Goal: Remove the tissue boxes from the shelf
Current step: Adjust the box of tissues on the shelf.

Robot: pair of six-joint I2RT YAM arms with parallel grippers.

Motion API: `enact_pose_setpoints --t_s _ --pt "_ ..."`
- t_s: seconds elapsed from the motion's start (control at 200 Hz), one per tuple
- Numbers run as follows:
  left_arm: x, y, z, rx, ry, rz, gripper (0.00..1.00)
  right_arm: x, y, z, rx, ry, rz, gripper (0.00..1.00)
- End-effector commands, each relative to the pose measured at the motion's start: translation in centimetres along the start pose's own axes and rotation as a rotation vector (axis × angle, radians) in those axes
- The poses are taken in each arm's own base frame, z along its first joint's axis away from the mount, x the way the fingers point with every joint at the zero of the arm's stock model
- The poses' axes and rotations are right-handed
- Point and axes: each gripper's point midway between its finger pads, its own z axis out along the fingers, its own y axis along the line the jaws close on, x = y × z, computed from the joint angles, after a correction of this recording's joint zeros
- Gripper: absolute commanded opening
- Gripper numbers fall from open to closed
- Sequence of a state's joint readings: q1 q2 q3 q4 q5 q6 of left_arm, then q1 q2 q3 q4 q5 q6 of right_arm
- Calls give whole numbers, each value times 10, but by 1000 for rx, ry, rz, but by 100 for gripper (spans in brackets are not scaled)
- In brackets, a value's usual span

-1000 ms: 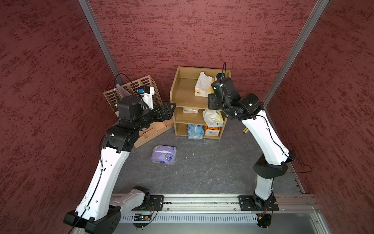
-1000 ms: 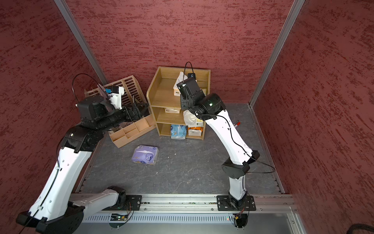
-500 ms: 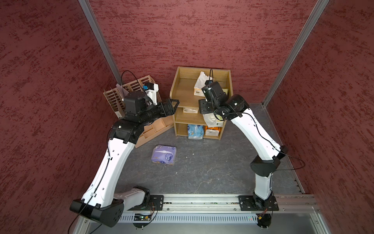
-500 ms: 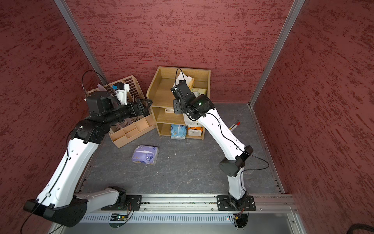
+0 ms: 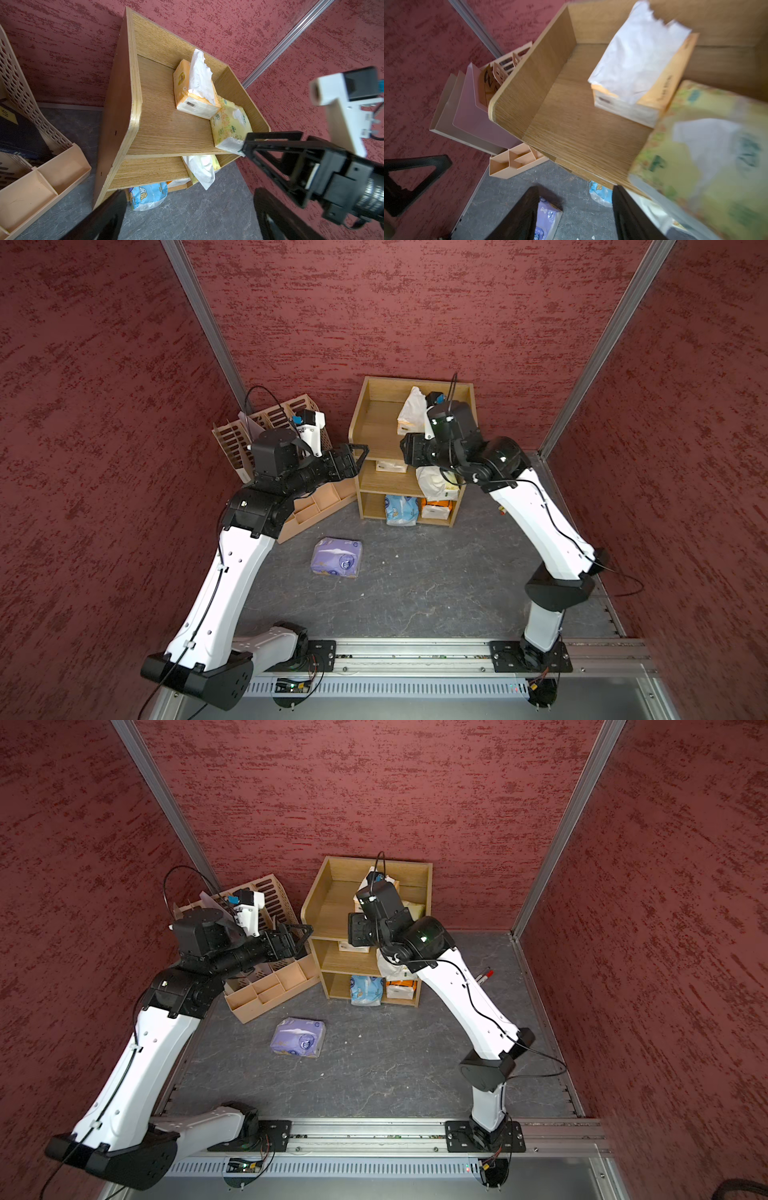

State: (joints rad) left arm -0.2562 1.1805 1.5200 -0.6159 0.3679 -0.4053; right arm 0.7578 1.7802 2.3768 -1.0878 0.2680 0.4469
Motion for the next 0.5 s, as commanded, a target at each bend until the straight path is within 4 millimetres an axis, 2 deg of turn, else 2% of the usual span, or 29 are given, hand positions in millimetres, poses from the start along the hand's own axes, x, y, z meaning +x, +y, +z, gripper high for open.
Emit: enact_pose_setpoints --t_s 0.0,0.06,0.115,0.16,0.175,0.195,0.361,0.386,0.491 --pt "-5 -3 4 31 -15 -7 100 -21 -51 -59 135 -111 134 55" --pt "-4 -4 5 35 -11 -11 100 -7 -73 -66 185 -86 183 52" --pt "-2 -3 5 38 -7 -14 100 2 -81 -68 184 -80 218 52" --pt "-1 -3 6 39 -4 -16 100 9 -81 -63 167 -73 237 50" --pt "0 -3 6 39 -3 -17 100 6 -80 -71 145 -91 252 50" --pt "0 -2 6 39 -3 -18 100 7 -80 -71 136 -93 262 49" --pt "2 -3 7 47 2 -28 100 9 -73 -60 98 -60 293 48" --pt "2 -4 7 50 2 -28 100 13 -73 -47 107 -36 294 48" --pt "1 -5 6 52 -1 -27 100 10 -72 -36 94 -27 327 53"
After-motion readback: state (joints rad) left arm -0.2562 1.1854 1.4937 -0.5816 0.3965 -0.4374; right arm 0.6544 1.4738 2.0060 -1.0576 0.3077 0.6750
